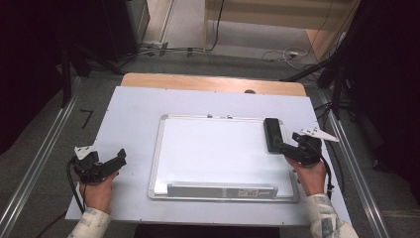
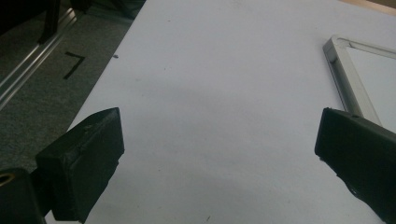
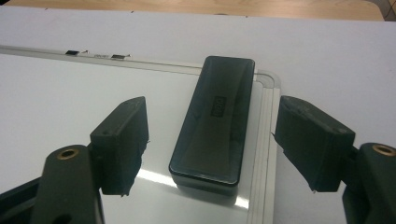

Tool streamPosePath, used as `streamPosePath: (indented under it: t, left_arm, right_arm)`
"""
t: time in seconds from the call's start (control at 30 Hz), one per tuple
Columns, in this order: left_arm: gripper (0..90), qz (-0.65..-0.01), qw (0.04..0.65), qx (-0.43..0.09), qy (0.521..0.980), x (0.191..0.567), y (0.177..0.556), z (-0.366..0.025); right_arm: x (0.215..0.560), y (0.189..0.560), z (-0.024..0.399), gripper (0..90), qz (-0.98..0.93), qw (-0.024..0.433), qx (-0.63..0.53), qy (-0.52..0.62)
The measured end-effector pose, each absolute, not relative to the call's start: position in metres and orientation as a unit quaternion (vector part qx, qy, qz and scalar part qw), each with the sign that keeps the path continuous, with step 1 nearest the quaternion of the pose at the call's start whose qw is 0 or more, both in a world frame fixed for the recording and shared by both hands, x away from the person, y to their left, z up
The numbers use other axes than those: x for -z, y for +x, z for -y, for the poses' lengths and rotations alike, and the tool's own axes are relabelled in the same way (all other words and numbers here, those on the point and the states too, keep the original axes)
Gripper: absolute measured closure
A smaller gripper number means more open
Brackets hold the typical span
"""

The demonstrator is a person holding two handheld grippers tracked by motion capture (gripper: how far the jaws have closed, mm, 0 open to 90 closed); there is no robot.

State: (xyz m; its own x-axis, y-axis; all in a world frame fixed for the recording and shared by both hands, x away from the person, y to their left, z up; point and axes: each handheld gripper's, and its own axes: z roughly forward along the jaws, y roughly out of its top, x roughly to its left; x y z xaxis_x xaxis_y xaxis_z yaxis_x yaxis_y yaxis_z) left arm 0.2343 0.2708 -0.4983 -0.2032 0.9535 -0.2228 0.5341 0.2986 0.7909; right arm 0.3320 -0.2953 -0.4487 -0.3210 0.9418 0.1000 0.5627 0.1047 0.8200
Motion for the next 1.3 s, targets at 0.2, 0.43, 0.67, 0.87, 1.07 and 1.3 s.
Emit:
streamPosePath:
  t: [0.2, 0.43, 0.67, 0.87, 1.07, 1.3]
  left_arm:
    - [1.4, -0.719, 0.363, -0.288, 0.519, 0.498, 0.235, -0.27]
    - [1.3, -0.718, 0.362, -0.289, 0.519, 0.498, 0.235, -0.27]
    - [1.4, -0.718, 0.362, -0.289, 0.519, 0.498, 0.235, -0.269]
    - [1.4, -0.718, 0.362, -0.288, 0.52, 0.498, 0.235, -0.269]
    - [1.4, -0.718, 0.362, -0.289, 0.52, 0.498, 0.235, -0.269]
    - [1.4, -0.717, 0.361, -0.289, 0.522, 0.498, 0.235, -0.268]
  right_arm:
    - [0.448, 0.327, 0.301, 24.5, -0.705, 0.238, -0.404, 0.532]
    - [0.449, 0.321, 0.31, 24.5, -0.705, 0.241, -0.403, 0.532]
    - [0.449, 0.314, 0.316, 24.5, -0.708, 0.247, -0.4, 0.527]
    - [0.451, 0.308, 0.324, 24.5, -0.708, 0.25, -0.398, 0.527]
    - [0.453, 0.303, 0.333, 24.5, -0.709, 0.252, -0.391, 0.53]
    - [0.453, 0.296, 0.339, 24.5, -0.707, 0.253, -0.393, 0.531]
